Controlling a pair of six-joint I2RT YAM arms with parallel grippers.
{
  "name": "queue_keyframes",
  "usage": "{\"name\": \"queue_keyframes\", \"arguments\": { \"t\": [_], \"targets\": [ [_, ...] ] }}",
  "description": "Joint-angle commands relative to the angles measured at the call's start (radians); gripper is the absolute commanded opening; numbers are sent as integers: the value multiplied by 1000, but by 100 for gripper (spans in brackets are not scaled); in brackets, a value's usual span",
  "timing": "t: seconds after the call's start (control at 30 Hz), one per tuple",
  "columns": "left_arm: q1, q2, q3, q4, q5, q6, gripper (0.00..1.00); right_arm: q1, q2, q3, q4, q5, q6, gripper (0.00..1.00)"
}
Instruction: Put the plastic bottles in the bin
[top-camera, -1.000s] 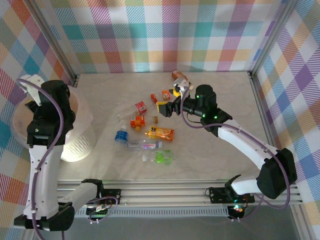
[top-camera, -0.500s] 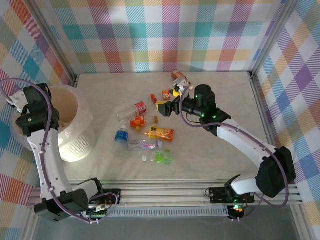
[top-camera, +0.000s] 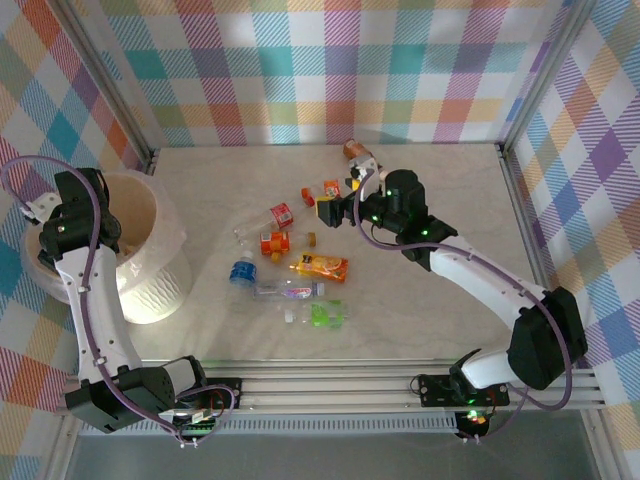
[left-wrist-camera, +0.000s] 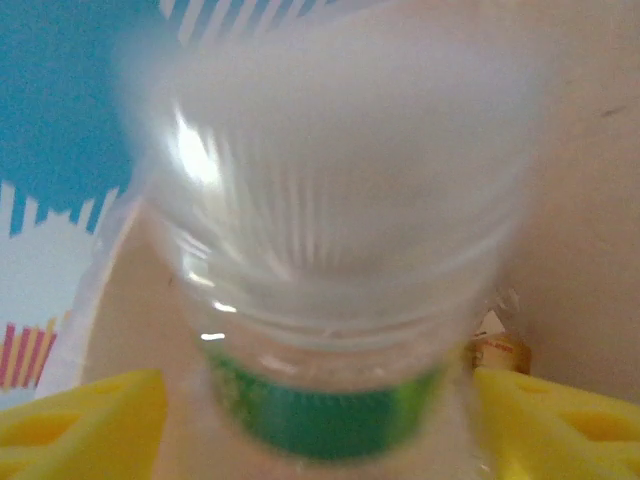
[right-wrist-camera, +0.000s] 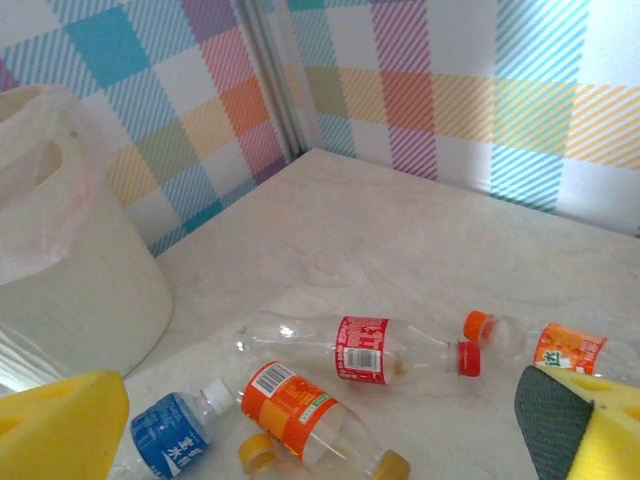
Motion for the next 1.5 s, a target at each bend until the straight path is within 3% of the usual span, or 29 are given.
{"name": "queue_keyframes", "arguments": {
  "t": [0.0, 0.17, 0.4, 0.5, 0.67, 0.73, 1.0, 1.23, 1.47],
  "targets": [
    [16, -18, 52, -57, -13, -7, 87, -1, 6, -25, 44, 74, 39, 100],
    [15, -44, 75, -83, 40, 11, 99, -7, 0, -28, 35, 98, 59, 100],
    [15, -89, 177, -84, 310, 16, 100, -7, -41, -58, 2, 175, 93, 100],
    [15, -131, 202, -51, 486, 11, 100, -8, -57, -71, -38, 220, 113, 100],
    [13, -199, 124, 132, 972, -83, 100, -10, -86, -99, -135, 326, 180, 100],
    [-4, -217, 80, 211, 1080, -150, 100, -15, -95, -108, -180, 353, 208, 100],
    [-204, -268, -18, 391, 1111, -240, 100, -16, -135, -177, -304, 343, 285, 100],
    [-501, -199, -72, 456, 949, -219, 100, -16, -197, -264, -385, 229, 379, 100],
    [-696, -97, -119, 558, 854, -214, 100, 5, -202, -331, -449, 148, 496, 100]
  ]
}}
